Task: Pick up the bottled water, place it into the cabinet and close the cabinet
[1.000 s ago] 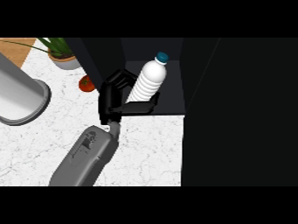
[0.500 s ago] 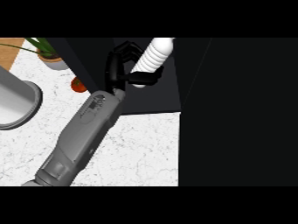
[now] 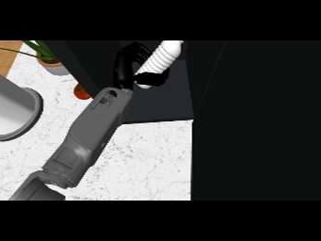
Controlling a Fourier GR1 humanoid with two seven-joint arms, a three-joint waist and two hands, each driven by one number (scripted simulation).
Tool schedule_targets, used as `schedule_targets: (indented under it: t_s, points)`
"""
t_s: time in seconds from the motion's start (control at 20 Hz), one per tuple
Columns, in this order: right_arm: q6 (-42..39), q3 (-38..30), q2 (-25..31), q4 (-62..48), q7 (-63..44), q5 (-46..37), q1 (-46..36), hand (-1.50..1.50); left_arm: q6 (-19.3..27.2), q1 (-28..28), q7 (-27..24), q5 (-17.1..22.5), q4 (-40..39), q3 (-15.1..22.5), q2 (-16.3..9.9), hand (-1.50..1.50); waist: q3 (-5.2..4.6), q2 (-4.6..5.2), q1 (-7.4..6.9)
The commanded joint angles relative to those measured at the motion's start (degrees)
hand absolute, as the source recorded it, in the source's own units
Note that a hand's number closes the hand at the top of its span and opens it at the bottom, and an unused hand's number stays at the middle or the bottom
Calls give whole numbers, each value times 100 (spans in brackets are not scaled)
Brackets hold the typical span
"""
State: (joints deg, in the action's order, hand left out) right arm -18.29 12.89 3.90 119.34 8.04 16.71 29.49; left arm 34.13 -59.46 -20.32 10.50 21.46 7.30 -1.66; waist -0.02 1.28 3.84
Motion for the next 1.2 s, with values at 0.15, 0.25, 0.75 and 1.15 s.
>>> schedule_targets:
  t_s: [0.15,0.25,0.75,1.15]
  points:
    - [-59,150,-64,-250,297,-216,150,-150,501,-421,-228,-298,-1009,-86,-153,150,2,6,29]
    - [119,71,-91,108,-88,14,-75,-150,580,-397,-421,-302,-1110,-135,-130,-150,-4,19,-5]
    - [6,174,-91,-119,247,-166,75,-150,392,-379,-555,-256,-1561,-323,-363,-150,-3,31,13]
    - [-80,250,-46,-209,440,-300,161,-150,135,-413,-1030,-36,-1331,-620,-332,-150,-4,7,-19]
